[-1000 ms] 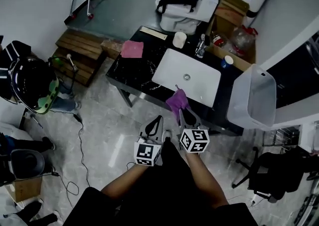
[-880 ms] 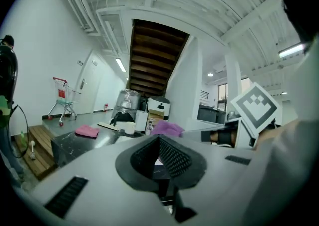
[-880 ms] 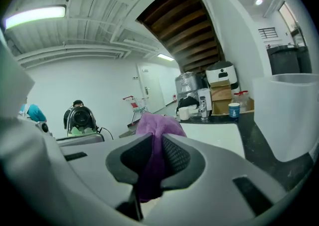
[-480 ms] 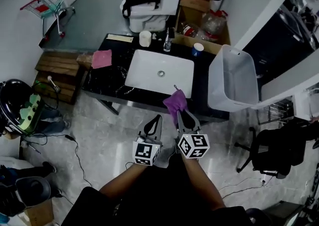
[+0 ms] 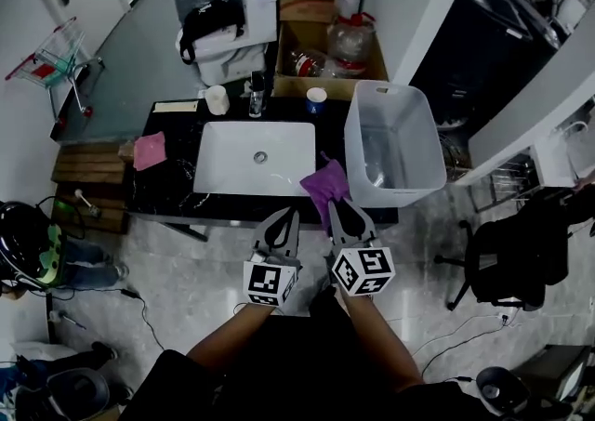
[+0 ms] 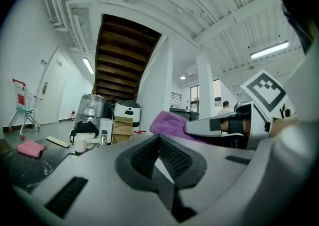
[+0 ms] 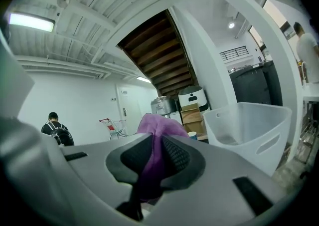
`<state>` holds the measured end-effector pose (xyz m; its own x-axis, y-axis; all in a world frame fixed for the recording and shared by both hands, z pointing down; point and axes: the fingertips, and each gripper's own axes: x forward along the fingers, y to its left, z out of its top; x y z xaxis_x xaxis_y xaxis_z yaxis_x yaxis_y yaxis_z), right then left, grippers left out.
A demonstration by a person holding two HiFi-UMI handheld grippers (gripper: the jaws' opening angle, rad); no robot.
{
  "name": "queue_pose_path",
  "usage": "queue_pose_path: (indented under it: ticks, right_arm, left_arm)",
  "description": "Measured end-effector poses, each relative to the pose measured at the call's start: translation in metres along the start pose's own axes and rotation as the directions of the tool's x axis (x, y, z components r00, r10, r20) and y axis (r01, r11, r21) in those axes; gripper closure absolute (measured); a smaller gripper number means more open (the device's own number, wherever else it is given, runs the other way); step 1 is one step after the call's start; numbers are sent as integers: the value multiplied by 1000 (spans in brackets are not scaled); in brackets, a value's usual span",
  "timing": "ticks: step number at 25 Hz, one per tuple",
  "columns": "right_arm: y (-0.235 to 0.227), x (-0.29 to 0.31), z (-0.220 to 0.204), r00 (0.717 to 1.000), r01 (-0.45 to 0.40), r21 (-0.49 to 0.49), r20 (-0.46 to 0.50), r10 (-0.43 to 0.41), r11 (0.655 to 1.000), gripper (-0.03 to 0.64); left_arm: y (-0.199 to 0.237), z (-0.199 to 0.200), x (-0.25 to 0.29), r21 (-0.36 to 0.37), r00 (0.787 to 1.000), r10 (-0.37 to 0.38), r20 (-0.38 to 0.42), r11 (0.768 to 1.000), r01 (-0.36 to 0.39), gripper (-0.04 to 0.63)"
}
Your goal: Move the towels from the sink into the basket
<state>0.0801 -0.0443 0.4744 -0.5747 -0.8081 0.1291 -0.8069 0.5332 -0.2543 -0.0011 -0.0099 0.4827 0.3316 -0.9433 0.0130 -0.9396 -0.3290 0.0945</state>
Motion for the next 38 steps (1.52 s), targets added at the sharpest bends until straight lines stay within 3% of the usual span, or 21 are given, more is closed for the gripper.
queue_pose_path:
  ticks: [8,20,28,38]
  right_arm:
    - [-54,8,41,999,-3,-46,46,5,999,546]
    - [-145,25,78,995,-82,-60,59,85,995,546]
    - [-191,43,82,995,-95,-61,28,97,994,546]
    - [-224,82,80,995,-91,-112,-54,85,990,546]
  left_arm:
    - [-46,22,63,4,997,-58,43,998,58,592]
    - [-92,27,150,-10,998,-14,59,1000,15,592]
    - [-96,29,181,1,998,44,50,999,-44,592]
    - [-78,38,229,-6,998,31,51,999,-31,592]
